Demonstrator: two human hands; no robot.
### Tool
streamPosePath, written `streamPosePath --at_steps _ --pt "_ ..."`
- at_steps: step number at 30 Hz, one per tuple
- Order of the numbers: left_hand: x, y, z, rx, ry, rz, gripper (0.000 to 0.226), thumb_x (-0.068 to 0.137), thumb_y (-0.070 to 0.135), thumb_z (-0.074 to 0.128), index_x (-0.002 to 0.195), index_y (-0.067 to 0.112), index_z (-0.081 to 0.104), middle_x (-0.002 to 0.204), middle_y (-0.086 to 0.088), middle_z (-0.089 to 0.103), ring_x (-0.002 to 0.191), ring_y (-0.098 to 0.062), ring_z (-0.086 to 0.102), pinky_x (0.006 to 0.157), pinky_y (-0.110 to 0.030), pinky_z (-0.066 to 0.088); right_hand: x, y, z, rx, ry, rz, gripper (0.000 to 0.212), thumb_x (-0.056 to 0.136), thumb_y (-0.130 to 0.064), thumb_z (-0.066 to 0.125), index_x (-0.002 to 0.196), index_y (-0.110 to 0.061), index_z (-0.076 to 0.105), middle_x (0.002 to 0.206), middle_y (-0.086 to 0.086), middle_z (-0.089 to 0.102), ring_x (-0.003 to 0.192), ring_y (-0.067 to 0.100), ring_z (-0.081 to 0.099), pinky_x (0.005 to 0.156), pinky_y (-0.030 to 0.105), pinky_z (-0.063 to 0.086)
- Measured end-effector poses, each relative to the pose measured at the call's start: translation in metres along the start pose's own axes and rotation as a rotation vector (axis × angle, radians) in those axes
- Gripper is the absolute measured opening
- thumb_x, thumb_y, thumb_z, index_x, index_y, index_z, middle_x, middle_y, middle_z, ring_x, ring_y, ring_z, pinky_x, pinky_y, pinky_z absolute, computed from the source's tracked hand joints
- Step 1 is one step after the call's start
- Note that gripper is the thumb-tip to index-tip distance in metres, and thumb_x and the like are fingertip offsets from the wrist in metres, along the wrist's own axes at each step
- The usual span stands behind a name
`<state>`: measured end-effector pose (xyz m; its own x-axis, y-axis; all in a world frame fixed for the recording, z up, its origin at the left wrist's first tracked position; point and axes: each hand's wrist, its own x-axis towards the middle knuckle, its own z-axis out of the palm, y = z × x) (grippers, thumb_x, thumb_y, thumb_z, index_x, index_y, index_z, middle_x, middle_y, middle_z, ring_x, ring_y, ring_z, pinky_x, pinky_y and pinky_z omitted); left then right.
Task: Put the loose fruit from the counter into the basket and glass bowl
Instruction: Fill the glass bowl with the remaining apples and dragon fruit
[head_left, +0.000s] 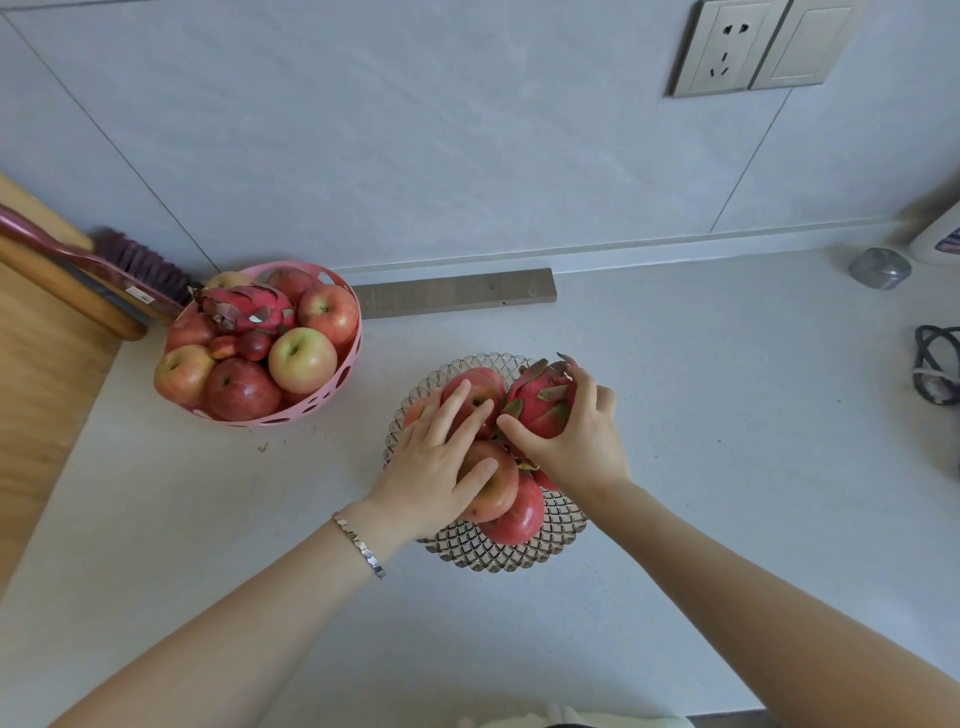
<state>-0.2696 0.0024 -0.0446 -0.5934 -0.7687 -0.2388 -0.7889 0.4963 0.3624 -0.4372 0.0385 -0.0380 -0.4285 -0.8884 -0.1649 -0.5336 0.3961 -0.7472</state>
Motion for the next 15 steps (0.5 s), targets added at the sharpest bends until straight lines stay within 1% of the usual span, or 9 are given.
streamPosePath --at_steps 3,5,7,9,11,12,13,14,15 --pt "-0.002 -0.003 0.001 -0.048 0.043 -0.004 0.068 0.084 0.065 0.019 0.145 0.041 0.004 0.157 0.007 -0.017 0.145 -0.022 -0.012 0.117 -0.047 0.005 -0.005 0.001 -0.005 0.116 0.013 0.005 0.095 0.070 -0.052 0.071 0.142 -0.020 0.018 0.142 0.011 0.033 0.128 0.025 0.044 0.101 0.041 0.046" --pt "-0.006 -0.005 0.004 -0.139 0.108 -0.055 0.074 0.078 0.067 0.016 0.145 0.041 0.003 0.157 0.004 -0.014 0.146 -0.022 -0.010 0.117 -0.047 0.006 -0.006 0.007 -0.013 0.213 0.009 0.017 0.088 0.077 -0.049 0.065 0.144 -0.019 0.016 0.143 0.012 0.032 0.129 0.024 0.041 0.104 0.043 0.043" --pt "-0.010 -0.005 0.007 -0.352 0.207 -0.176 0.078 0.081 0.064 0.030 0.147 0.032 0.004 0.158 -0.002 -0.008 0.146 -0.020 -0.008 0.116 -0.046 0.010 -0.007 0.018 -0.022 0.247 0.042 0.061 0.077 0.084 -0.047 0.058 0.143 -0.019 0.018 0.141 0.012 0.034 0.128 0.022 0.040 0.104 0.042 0.040" --pt "-0.014 -0.005 0.013 -0.645 0.261 -0.394 0.083 0.086 0.056 0.045 0.148 0.021 0.003 0.158 -0.006 -0.004 0.146 -0.018 -0.007 0.117 -0.043 0.009 -0.005 0.037 -0.026 0.251 0.026 0.201 0.070 0.087 -0.051 0.050 0.143 -0.018 0.021 0.143 0.014 0.033 0.127 0.026 0.041 0.103 0.043 0.038" --pt "-0.014 -0.011 0.022 -0.933 0.231 -0.668 0.089 0.083 0.058 0.049 0.149 0.017 0.005 0.158 -0.010 0.006 0.146 -0.024 0.006 0.117 -0.045 0.015 -0.005 0.054 -0.026 0.261 -0.109 0.443 0.072 0.088 -0.059 0.042 0.142 -0.017 0.023 0.144 0.017 0.034 0.128 0.032 0.042 0.105 0.046 0.036" --pt "-0.015 -0.015 0.027 -1.037 0.170 -0.788 0.091 0.081 0.064 0.048 0.148 0.020 0.006 0.157 -0.010 0.012 0.144 -0.028 0.015 0.115 -0.050 0.023 -0.006 0.060 -0.024 0.297 -0.186 0.548 0.074 0.087 -0.062 0.039 0.142 -0.016 0.024 0.144 0.018 0.036 0.127 0.034 0.042 0.105 0.048 0.038" --pt "-0.016 -0.018 0.031 -1.115 0.101 -0.868 0.092 0.077 0.069 0.047 0.148 0.026 0.007 0.156 -0.009 0.016 0.141 -0.030 0.022 0.110 -0.054 0.031 -0.010 0.061 -0.023 0.334 -0.234 0.601 0.077 0.085 -0.065 0.038 0.143 -0.016 0.024 0.144 0.017 0.036 0.128 0.035 0.041 0.104 0.050 0.039" --pt "-0.017 -0.019 0.033 -1.155 0.049 -0.892 0.093 0.074 0.073 0.047 0.147 0.031 0.008 0.155 -0.008 0.018 0.138 -0.031 0.027 0.105 -0.055 0.036 -0.013 0.062 -0.020 0.355 -0.238 0.592 0.082 0.081 -0.069 0.041 0.143 -0.017 0.024 0.145 0.016 0.034 0.130 0.034 0.040 0.104 0.050 0.038" --pt "-0.016 -0.020 0.035 -1.155 0.032 -0.885 0.092 0.074 0.073 0.048 0.146 0.033 0.008 0.154 -0.008 0.019 0.137 -0.032 0.030 0.102 -0.054 0.040 -0.014 0.059 -0.018 0.355 -0.199 0.516 0.090 0.073 -0.074 0.045 0.143 -0.020 0.024 0.147 0.015 0.032 0.132 0.032 0.037 0.106 0.048 0.036"
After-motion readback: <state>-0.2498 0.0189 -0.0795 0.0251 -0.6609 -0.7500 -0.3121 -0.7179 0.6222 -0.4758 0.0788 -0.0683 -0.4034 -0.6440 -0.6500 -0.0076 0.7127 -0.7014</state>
